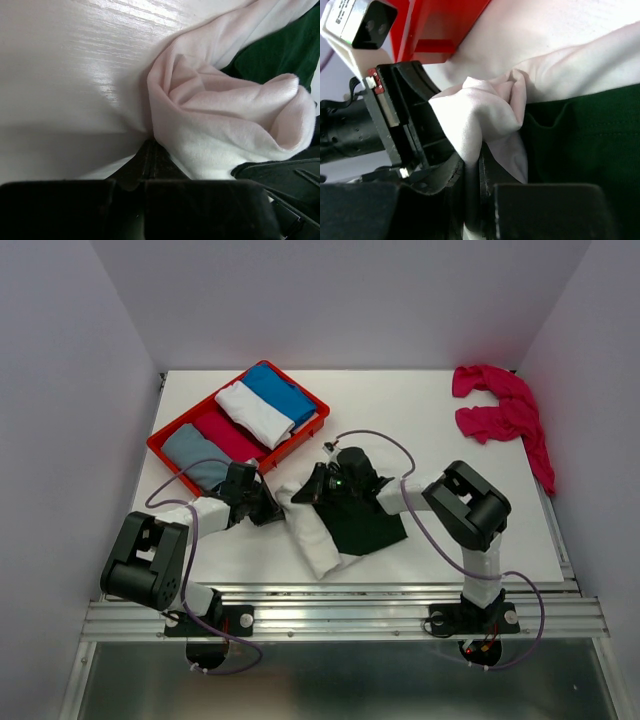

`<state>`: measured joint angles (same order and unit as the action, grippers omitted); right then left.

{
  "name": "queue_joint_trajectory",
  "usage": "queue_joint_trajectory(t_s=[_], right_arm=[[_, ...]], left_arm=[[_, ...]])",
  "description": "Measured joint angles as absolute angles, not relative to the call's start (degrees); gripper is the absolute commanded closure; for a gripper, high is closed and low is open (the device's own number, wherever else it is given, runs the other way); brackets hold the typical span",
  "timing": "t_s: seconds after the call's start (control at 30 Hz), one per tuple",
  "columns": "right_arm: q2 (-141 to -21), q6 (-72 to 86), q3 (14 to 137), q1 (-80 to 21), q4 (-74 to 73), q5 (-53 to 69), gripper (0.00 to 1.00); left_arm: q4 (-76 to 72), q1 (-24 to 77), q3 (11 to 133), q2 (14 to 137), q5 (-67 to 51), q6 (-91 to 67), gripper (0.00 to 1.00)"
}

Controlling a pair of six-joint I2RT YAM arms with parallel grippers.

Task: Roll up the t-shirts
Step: Roll the T-shirt to the center of the board.

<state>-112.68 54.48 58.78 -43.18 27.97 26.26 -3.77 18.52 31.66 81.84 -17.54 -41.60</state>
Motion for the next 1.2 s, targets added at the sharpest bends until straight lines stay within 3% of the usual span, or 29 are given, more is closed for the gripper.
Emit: queue_joint_trajectory(t_s=[0.23, 0.4, 0.9, 1.2], right_arm=[[-118.6, 67.0, 53.9, -41.3, 47.4, 33.7, 0.99], [-120.2, 70.5, 53.8, -41.3, 52.2, 36.4, 0.99], [-123.9, 63.7, 63.3, -43.0, 39.9, 37.4, 0.99], [-127.1, 64.1, 63.8, -43.1, 39.7, 37.3, 0.99]], left_arm=[[-3.8, 18.5, 31.7, 81.8, -17.5, -41.6, 1.00], [-3.7, 18.5, 31.7, 81.7, -17.3, -41.4, 1.00], [4.9, 18.5, 31.8, 71.9, -13.1, -40.4, 1.00], [9.1, 18.5, 33.6, 63.9, -11.8, -40.3, 1.00]])
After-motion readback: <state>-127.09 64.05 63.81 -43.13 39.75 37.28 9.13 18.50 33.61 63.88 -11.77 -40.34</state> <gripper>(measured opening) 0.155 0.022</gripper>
